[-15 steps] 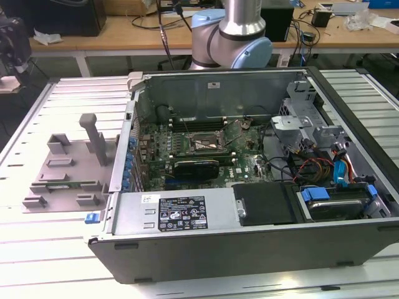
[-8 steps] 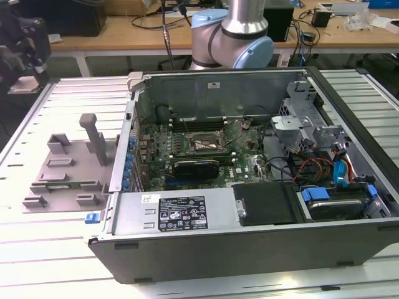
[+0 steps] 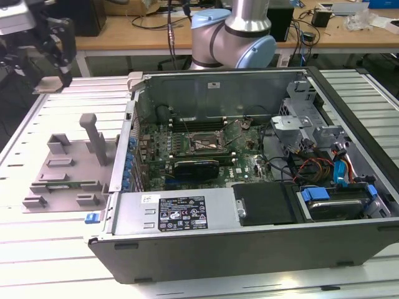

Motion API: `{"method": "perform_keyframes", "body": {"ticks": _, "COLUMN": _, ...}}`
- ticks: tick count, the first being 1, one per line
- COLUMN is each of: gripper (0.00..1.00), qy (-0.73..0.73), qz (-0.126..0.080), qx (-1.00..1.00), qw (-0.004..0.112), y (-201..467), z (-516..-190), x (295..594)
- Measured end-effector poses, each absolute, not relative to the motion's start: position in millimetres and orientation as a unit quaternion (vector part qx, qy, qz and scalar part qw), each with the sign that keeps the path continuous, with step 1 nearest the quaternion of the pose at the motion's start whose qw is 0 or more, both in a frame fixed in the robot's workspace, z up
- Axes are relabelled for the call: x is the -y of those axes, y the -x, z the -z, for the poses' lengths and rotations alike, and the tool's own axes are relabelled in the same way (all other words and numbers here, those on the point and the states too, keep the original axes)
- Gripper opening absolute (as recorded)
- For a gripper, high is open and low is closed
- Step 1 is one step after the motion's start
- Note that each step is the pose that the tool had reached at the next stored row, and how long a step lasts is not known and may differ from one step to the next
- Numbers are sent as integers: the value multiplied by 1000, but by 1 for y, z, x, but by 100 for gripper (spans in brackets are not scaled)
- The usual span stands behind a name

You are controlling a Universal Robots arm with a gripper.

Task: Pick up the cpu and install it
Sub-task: 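Pick up the cpu and move it towards the insertion slot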

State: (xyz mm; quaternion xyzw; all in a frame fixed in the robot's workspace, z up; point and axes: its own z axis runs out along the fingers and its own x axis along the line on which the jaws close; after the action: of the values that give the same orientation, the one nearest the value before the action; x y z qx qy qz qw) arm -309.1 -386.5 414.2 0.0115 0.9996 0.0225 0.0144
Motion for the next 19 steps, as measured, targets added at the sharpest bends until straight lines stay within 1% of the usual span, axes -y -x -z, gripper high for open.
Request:
{"method": "perform_keyframes", "body": {"ticks": 16, "gripper": 54, "qy": -11, "qz": -22, "qx": -1000, "qw": 12, "y": 233, "z": -414, "x": 393}}
{"method": "perform_keyframes", "body": {"ticks": 19, "gripper": 54, "qy": -12, "qz": -22, "qx": -1000, "qw": 12, "y": 210, "z": -414, "x": 394}}
